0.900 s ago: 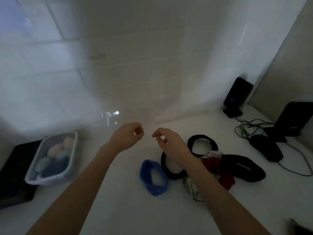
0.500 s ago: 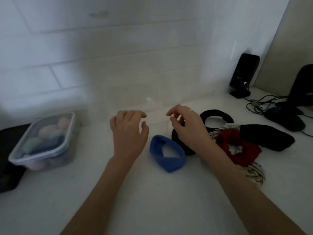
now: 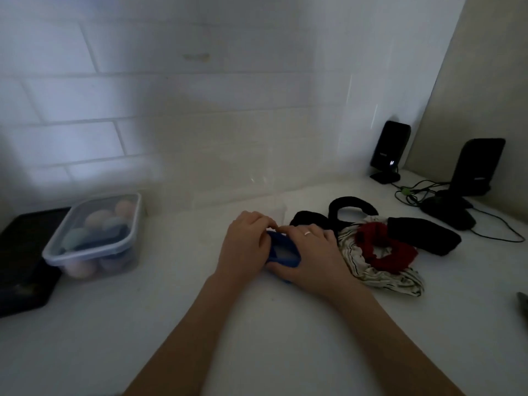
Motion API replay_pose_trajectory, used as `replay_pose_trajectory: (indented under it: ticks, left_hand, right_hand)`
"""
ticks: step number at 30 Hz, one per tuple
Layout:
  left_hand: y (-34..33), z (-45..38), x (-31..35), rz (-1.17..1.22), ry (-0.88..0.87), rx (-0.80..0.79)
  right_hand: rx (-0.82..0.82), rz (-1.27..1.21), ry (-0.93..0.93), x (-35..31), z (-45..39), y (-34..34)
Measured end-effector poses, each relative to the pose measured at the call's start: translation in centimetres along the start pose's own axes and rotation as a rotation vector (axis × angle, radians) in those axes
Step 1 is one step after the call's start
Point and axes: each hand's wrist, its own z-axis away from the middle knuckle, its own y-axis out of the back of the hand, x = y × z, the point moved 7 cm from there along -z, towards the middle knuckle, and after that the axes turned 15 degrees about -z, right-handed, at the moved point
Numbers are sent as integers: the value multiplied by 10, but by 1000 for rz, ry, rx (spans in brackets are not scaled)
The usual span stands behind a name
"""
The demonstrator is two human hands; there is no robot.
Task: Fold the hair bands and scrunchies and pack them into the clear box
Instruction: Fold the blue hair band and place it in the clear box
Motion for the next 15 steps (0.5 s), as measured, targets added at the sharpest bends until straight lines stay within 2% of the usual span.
replay_pose_trajectory:
  ticks: [6,11,15]
  left_hand:
    - [12,-2,-21,-258,121,130]
    - [10,-4,-31,-380,158,98]
    - [9,-2,-30,-384,146,75]
  right_hand:
    - [7,-21,13,-1,-10,-6]
    - [61,-35,110,-6,-15,-8]
    - [144,-28,171,-10,-13,-9]
